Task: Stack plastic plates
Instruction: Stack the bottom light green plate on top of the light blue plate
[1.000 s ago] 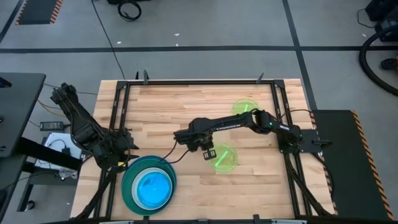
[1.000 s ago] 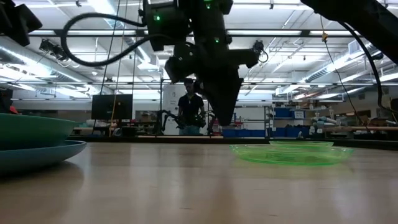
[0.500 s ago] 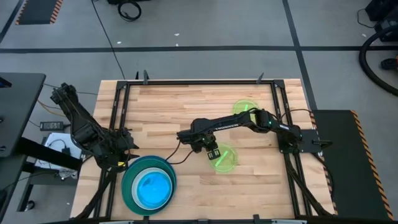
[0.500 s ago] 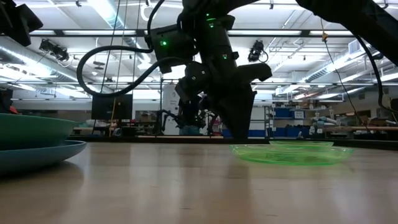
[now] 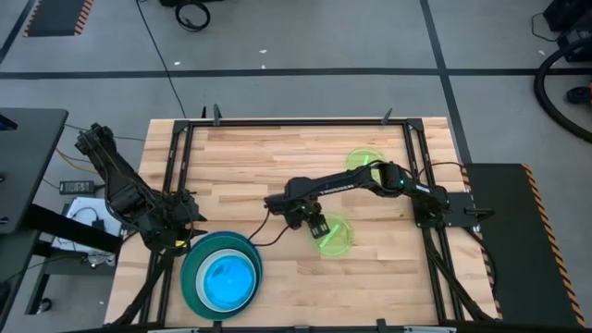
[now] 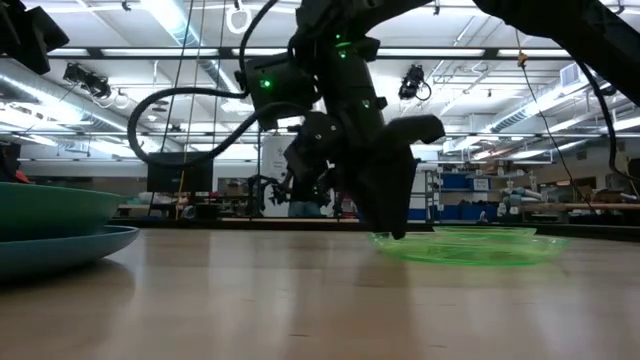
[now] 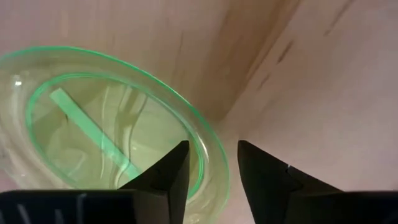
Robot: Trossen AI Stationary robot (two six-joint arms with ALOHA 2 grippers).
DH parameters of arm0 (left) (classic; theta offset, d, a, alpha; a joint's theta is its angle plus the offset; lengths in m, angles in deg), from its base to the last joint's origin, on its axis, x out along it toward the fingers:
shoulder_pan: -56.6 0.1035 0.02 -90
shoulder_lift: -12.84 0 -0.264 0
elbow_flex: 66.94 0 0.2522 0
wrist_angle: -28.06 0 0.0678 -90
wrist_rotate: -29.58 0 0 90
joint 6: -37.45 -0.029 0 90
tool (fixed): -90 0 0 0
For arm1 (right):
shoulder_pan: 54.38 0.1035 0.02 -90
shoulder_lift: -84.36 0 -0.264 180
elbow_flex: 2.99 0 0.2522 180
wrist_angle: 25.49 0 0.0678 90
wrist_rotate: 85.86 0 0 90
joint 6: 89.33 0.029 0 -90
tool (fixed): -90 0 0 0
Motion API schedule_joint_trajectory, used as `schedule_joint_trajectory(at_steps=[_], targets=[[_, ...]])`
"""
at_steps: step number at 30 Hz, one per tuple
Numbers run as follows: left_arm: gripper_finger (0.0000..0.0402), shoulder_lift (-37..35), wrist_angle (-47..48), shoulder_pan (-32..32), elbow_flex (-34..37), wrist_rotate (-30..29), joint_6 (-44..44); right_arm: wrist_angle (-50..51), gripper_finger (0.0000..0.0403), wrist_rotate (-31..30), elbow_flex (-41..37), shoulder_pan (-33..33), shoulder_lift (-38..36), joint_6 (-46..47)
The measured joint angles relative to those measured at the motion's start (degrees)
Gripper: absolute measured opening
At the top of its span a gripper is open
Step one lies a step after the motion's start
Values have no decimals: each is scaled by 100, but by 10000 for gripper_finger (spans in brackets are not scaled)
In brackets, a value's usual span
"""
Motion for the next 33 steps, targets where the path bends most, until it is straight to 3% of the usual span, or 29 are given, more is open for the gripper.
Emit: schedule_joint_trajectory(at_steps=[21,27,33], targets=[[181,0,-2,0,0,2,-2,155,37,57,-207,-2,-15,11],[181,2,0,0,0,4,-2,333,10,572,98,-7,-6,492],[181,1,0,0,0,2,0,381,9,1045,543,-11,-6,1039]])
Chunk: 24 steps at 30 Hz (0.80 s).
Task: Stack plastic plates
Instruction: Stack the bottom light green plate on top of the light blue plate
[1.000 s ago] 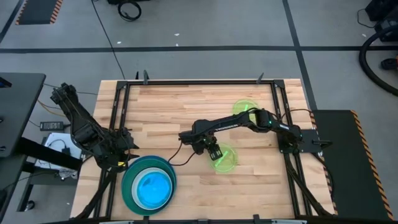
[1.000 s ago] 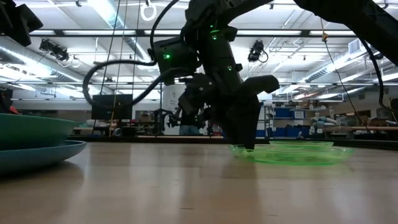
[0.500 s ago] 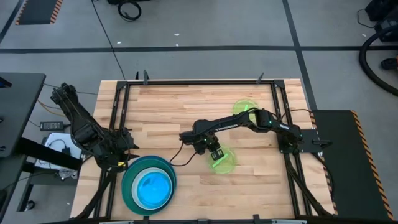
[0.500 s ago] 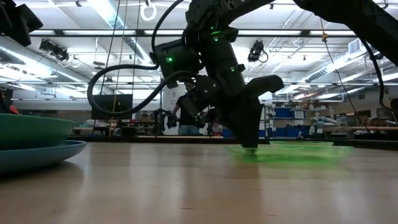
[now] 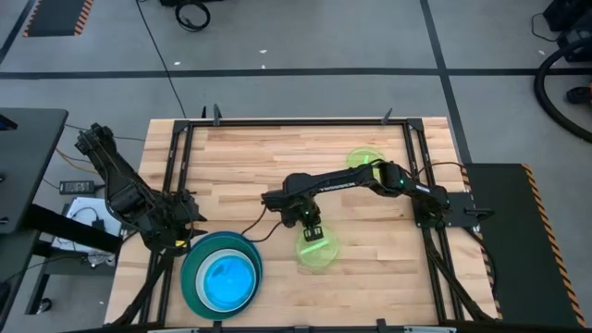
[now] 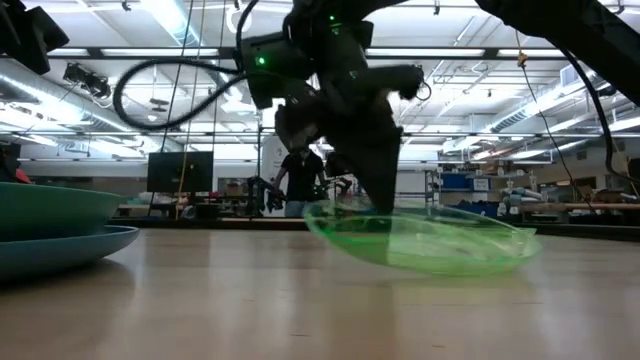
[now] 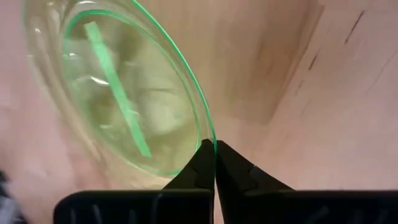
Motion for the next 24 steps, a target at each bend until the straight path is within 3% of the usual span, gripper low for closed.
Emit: schedule_joint_trajectory(at_steps=[7,13,24], targets=[[181,0,0,0,0,2,4,-98,8,752,287,2,0,1056],[181,0,2,-1,0,2,2,-460,8,773,291,0,0,2677],[181,0,912,5,2,166,224,-1388,8,1068,295,20,0,4213]])
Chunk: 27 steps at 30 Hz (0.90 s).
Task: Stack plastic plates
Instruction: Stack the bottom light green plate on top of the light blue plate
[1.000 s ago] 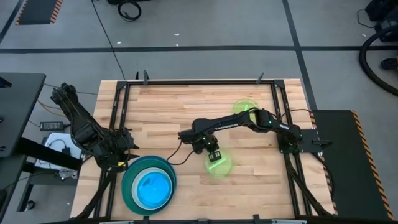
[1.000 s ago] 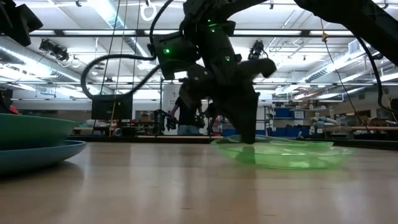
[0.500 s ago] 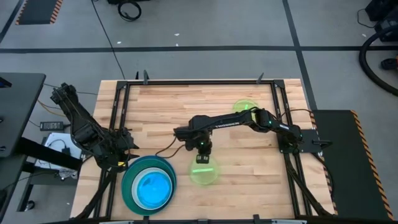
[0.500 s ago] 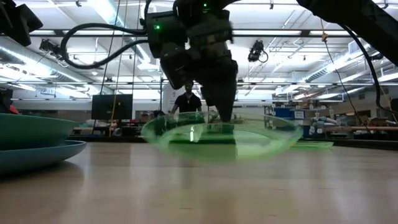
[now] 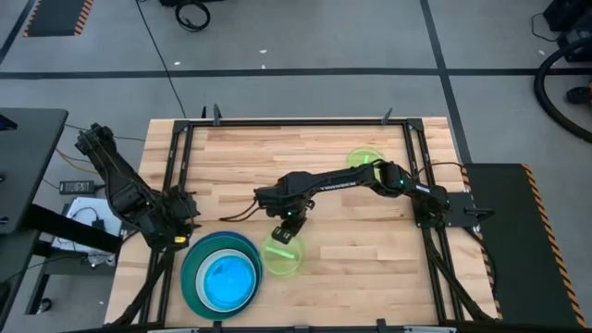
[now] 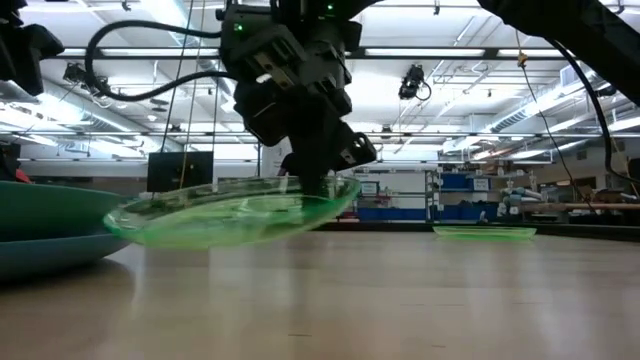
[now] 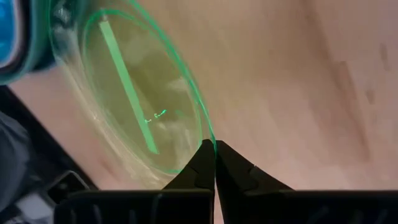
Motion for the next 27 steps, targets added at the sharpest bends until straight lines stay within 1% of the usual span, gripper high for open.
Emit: schedule_joint_trajectory(at_steps=[2,6,9,13,19,22,27], targets=[[181,-2,21,2,0,1,8,-119,8,131,18,16,0,188],[181,-2,21,0,0,0,9,-43,8,131,261,64,-7,245],[181,-2,21,0,0,0,12,337,8,24,610,67,-7,229],[181,-2,9,0,0,-10,12,408,8,-118,1036,60,-17,335],[181,-2,-16,0,0,-321,9,-179,8,-264,1141,131,-2,1003],[181,-2,-14,0,0,-341,-26,-582,7,-387,1141,255,2,1384],[181,0,113,0,0,-341,-32,-1035,7,-656,1141,457,2,1607]])
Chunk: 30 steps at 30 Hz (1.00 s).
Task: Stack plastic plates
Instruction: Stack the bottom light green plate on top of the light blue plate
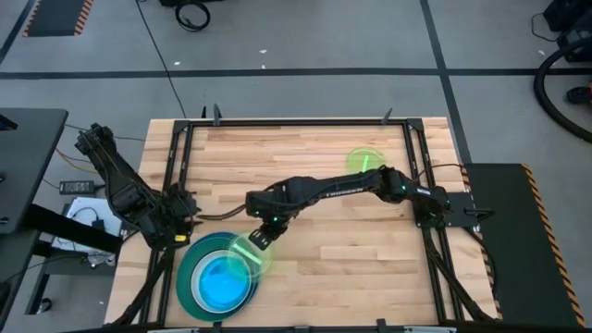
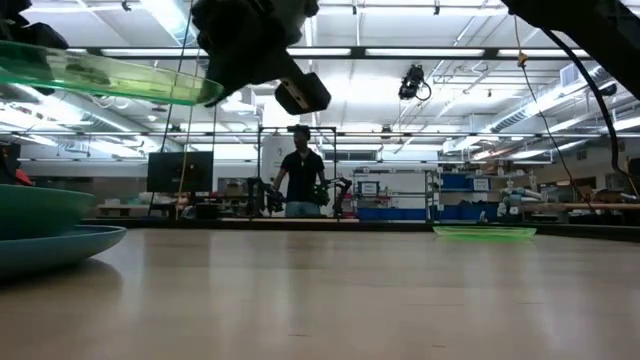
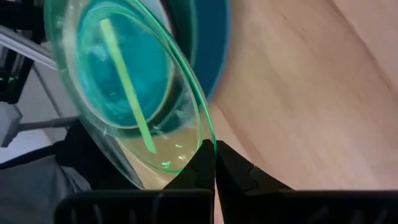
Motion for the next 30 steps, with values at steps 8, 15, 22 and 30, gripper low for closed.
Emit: schedule_joint_trajectory(at_steps=[8,15,22,30], targets=[[181,-2,54,0,0,0,-67,-496,7,-425,-4,244,0,166],[181,-2,4,0,0,-3,-46,-1164,7,-650,-168,399,20,229],[181,-2,-53,0,0,-3,0,-1694,7,-930,-229,523,226,44],[181,-6,-115,-1,0,-3,2,-2476,7,-927,-232,535,567,-423]])
